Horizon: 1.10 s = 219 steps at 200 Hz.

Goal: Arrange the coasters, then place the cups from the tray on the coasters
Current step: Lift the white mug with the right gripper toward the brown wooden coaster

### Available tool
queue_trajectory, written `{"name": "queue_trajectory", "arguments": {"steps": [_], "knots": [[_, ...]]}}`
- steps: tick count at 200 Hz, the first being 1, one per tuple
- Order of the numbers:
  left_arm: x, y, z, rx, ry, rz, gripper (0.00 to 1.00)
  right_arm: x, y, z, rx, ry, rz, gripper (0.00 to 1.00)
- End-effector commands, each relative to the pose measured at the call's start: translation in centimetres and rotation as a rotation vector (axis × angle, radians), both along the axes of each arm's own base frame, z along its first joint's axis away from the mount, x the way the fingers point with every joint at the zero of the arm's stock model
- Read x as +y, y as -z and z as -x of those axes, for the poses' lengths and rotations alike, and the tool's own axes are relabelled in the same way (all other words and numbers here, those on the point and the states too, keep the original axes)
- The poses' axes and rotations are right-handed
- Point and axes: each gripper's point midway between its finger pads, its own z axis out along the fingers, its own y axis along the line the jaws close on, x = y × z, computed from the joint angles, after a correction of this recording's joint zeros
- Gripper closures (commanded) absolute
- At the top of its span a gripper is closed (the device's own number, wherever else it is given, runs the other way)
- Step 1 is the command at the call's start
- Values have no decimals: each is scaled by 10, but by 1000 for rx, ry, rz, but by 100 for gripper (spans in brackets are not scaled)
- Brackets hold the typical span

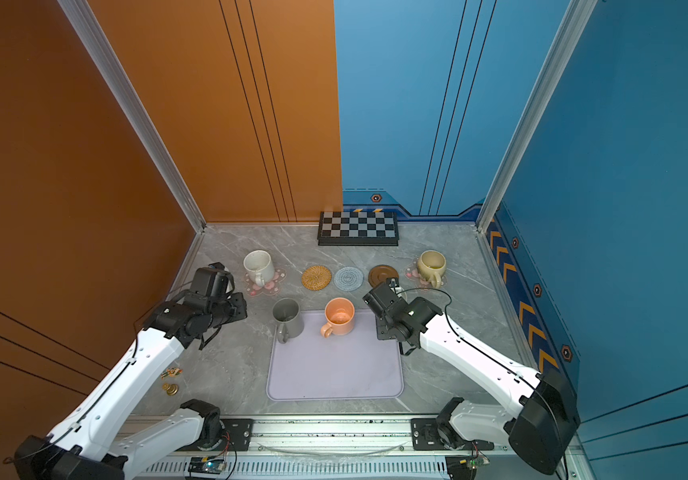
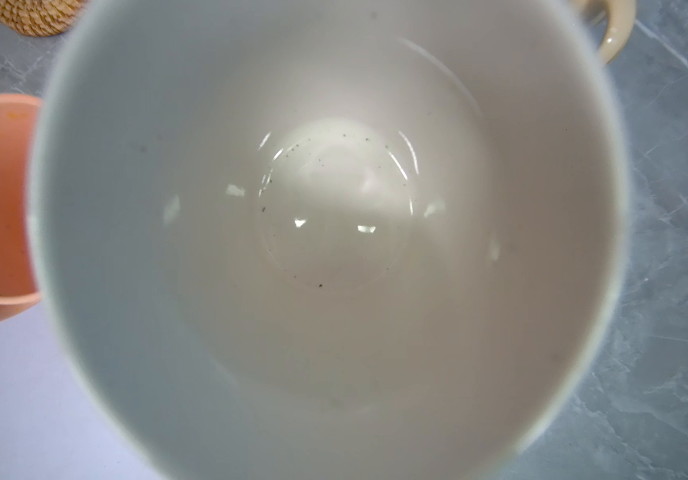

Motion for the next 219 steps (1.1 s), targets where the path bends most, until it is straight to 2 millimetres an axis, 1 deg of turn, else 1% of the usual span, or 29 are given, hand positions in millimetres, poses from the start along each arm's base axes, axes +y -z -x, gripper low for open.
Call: {"name": "queue_trajectory", "arguments": {"steps": [1,16,42,44,46,82,135,159,183,219], "knots": [[1,-8,-4,-4,-14,-6,60,-3,-17,-25,-67,-3,9,100],[0,-8,-7,-1,-14,-8,60,-4,-18,-35,-69,2,-8,100],[1,-1,-9,23,-21,-22,60,-5,-18,-51,-73,10,-41,100],[0,-10,-13,2,-22,-16,60,-5,-18,-52,-73,10,-43,100],[-1,-12,-14,-4,-22,-14,60,-4,-18,-53,-72,10,-46,100],[-2,-9,-19,9,-30,-23,60,-1,-18,-73,-80,-8,-73,100],[-5,-3,-26,32,-38,-45,60,-12,-21,-108,-132,35,-98,100],[-11,1,-30,50,-27,-50,60,-16,-21,-121,-136,51,-102,100],[-17,3,-32,56,-8,-64,60,-17,-17,-129,-130,39,-87,100],[-16,4,-33,57,-11,-76,60,-13,-7,-142,-129,22,-89,100]]}}
